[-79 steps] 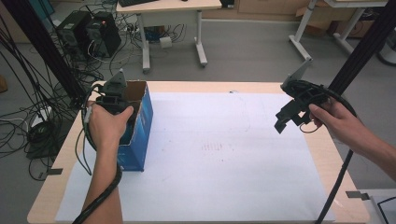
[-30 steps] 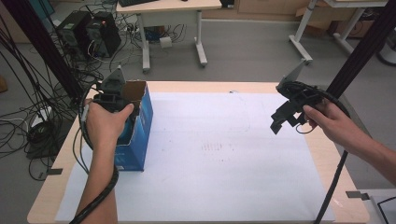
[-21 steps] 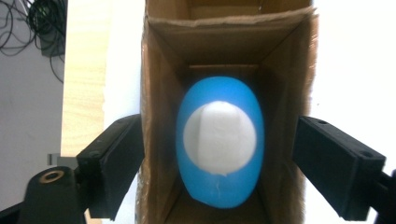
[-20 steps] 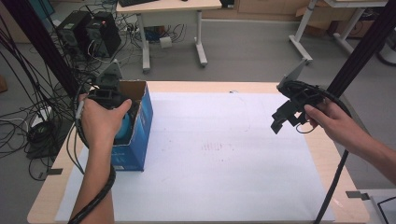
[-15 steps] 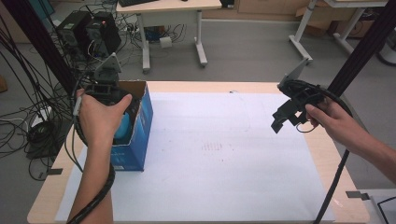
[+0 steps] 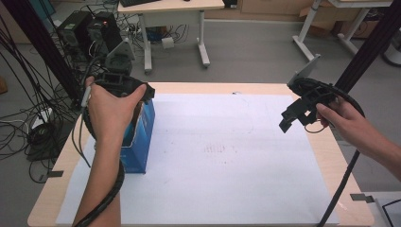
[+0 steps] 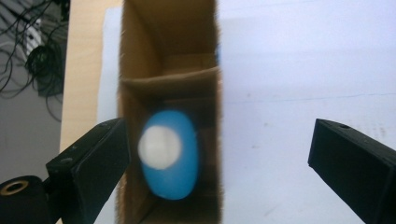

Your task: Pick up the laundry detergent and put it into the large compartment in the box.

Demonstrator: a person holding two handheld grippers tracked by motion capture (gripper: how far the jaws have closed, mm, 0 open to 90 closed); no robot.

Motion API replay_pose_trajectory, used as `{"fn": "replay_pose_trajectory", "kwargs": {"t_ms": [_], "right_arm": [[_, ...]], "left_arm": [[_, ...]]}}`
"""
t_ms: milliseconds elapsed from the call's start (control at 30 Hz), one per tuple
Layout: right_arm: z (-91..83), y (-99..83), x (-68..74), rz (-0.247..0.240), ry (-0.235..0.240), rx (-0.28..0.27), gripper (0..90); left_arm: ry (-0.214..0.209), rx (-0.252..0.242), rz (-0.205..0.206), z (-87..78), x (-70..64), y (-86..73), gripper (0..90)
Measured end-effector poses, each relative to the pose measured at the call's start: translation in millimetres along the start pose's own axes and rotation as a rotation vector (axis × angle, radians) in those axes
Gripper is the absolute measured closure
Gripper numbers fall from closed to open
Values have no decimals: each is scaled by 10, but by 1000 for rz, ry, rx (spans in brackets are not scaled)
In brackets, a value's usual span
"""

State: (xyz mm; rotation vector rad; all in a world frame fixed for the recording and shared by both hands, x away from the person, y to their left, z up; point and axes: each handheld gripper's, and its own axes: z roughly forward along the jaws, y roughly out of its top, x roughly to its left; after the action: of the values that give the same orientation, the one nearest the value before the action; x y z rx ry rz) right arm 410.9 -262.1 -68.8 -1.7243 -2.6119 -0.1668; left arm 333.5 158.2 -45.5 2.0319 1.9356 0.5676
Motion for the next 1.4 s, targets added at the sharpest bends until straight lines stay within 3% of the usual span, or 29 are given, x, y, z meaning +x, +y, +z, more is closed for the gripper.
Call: {"fn": "replay_pose_trajectory", "kwargs": {"t_ms": [233,367,633,1400], "right_arm": [[-5,-5,-25,2,5,-5,35],[-16,-3,-41,2,9,-9,34],[-5,21,-65,13,7,-3,34],[10,56,-50,6,9,2,34]], "left_arm": [[-33,-22,52,-66,-199,54,58],[-51,-35,61,-76,-265,83,54],[-84,-21,115,-8,-426,172,51],[-95,4,154,71,-562,201,51]]}}
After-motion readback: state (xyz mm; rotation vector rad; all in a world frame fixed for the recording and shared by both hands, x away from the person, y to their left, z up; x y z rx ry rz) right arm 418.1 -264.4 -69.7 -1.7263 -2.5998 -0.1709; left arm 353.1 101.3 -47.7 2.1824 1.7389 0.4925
